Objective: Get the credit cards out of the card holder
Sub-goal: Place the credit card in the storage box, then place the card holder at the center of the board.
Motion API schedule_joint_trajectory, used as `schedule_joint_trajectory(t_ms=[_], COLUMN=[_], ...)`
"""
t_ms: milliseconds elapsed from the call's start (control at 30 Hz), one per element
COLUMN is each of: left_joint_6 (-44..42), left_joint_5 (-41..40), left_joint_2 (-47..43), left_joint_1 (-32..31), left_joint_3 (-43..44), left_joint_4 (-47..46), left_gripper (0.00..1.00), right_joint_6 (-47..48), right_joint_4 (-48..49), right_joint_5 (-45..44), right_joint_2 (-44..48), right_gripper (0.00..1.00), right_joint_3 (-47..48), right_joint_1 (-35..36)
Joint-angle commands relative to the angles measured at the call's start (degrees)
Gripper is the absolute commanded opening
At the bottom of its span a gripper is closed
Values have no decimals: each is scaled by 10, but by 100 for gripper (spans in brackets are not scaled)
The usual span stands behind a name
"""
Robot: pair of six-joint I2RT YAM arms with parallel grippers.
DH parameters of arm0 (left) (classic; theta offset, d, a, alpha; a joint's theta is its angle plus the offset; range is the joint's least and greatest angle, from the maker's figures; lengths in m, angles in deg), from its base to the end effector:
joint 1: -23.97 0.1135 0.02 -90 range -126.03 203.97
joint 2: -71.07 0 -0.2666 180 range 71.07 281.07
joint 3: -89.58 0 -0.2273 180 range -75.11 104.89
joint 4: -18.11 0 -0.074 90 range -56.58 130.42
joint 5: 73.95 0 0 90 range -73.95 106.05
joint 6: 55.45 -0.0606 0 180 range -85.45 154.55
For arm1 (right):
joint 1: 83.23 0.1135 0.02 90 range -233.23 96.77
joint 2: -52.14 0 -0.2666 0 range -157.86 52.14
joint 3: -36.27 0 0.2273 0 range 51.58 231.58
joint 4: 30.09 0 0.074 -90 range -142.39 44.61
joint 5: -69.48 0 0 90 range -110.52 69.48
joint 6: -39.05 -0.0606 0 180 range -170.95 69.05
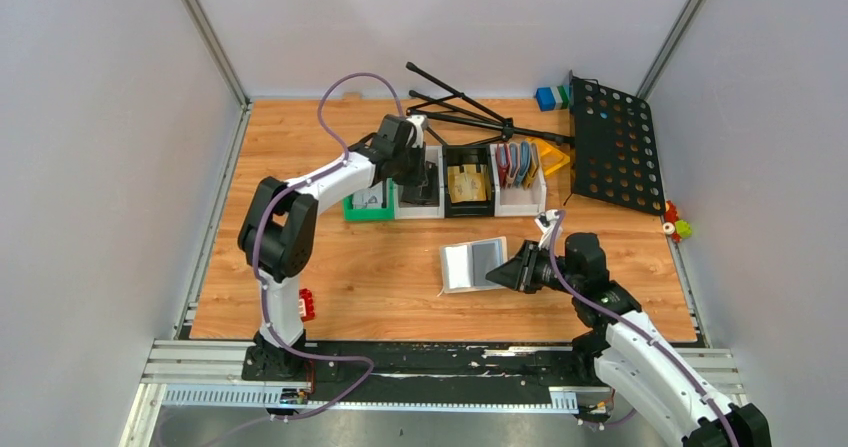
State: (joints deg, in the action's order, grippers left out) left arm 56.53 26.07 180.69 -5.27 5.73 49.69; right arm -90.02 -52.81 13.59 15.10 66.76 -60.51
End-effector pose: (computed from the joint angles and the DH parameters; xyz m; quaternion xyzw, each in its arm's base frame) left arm 0.3657 -0.2168 0.2171 0.0916 0.9166 -0.2374 0.3085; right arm 0.1172 0.0859 0.1875 -0.0295 0.8376 0.4653 0.2848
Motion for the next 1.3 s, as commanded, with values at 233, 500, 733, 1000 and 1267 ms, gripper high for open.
schedule_joint_trajectory(t_ms=[233,500,733,1000,1267], left_joint_6=[-46,-55,44,212,241], left_joint_5=[-67,-37,158,222,249], left_joint_2=[-32,-183,-363,-452,-440], left_joint_1=[4,4,-6,-48,-55], left_joint_3=[56,-51,-280,-515,-573], left_joint_4=[97,118,-65,-420,-555], left_gripper=[42,60,99,100,100], right_joint_6=[22,11,-68,-165,-175], right_joint_4=[25,43,155,294,290], right_joint_5=[8,16,53,77,46], right_joint_2=[-18,-25,-22,-57,-60], right_gripper=[0,0,0,0,0], right_joint_3=[14,25,0,-22,-9], right_joint_1=[-1,-1,0,17,42])
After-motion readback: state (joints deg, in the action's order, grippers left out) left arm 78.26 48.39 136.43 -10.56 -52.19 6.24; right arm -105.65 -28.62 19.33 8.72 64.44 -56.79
